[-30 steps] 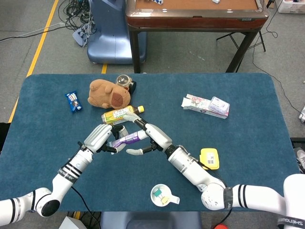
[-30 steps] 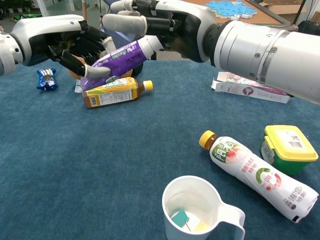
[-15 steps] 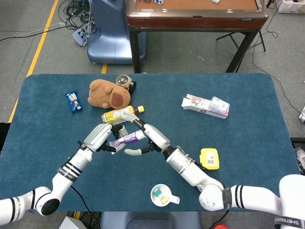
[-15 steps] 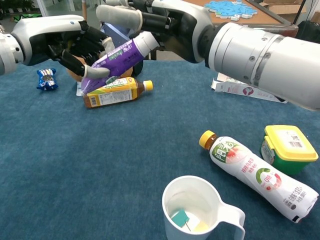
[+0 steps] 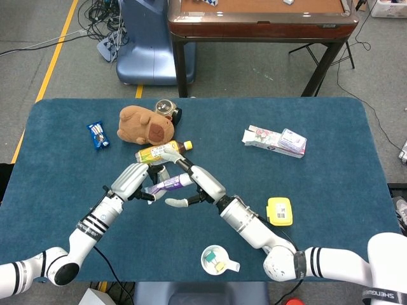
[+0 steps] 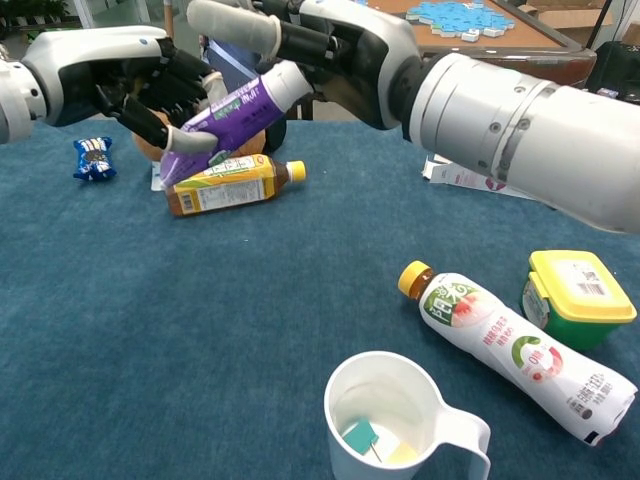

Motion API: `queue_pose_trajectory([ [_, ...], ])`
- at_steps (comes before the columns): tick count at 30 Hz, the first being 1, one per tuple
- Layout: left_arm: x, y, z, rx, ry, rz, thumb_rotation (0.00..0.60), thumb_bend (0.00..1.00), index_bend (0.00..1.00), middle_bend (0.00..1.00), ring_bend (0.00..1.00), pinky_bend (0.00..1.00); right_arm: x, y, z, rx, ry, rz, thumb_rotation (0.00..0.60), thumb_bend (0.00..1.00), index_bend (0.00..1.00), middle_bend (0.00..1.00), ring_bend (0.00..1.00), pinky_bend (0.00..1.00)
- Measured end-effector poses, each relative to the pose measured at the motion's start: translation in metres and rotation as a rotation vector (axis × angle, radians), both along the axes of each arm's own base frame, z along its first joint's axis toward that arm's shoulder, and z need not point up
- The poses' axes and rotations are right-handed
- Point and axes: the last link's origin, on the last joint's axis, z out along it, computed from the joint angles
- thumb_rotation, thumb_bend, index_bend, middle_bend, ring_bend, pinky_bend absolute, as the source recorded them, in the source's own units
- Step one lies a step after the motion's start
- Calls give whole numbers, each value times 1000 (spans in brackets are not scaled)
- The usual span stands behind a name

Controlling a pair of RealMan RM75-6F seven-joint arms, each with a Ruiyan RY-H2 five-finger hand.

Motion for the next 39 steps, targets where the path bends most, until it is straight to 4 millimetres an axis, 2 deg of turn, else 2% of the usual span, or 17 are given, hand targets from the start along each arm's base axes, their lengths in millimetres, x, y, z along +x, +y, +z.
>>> queue_pose_trajectory([
  [8, -12, -1, 3, 13, 45, -13, 600, 439, 565, 700, 547, 435, -11, -4, 22, -66, 22, 8, 401, 0, 0, 0, 0, 0],
  [13, -26, -2, 1, 12, 100, -25, 600, 439, 562, 689, 532, 435, -21, -7, 38, -127, 84, 29, 400, 0, 0, 0, 0, 0],
  [22, -67, 3, -10, -8, 306, -49, 600, 429, 514, 615, 503, 435, -54, -7, 73, -255, 272, 63, 400, 0, 0, 0, 0, 0],
  [30, -97, 6, -31, 34, 513, -109, 600, 428, 466, 554, 455, 429, -90, -5, 98, -373, 415, 38, 399, 0, 0, 0, 0, 0],
  [32, -102, 7, -35, 43, 549, -114, 600, 428, 435, 520, 430, 422, -100, -6, 105, -390, 445, 21, 398, 0, 0, 0, 0, 0],
  [34, -108, 7, -39, 45, 580, -107, 600, 429, 372, 443, 377, 406, -109, -5, 110, -407, 475, 7, 400, 0, 0, 0, 0, 0],
  [37, -115, 6, -41, 30, 602, -75, 600, 428, 159, 266, 223, 346, -124, -5, 119, -438, 532, -12, 400, 0, 0, 0, 0, 0],
  [39, -120, 6, -37, 28, 608, -44, 600, 428, 81, 213, 179, 322, -134, -3, 123, -459, 570, -27, 400, 0, 0, 0, 0, 0],
])
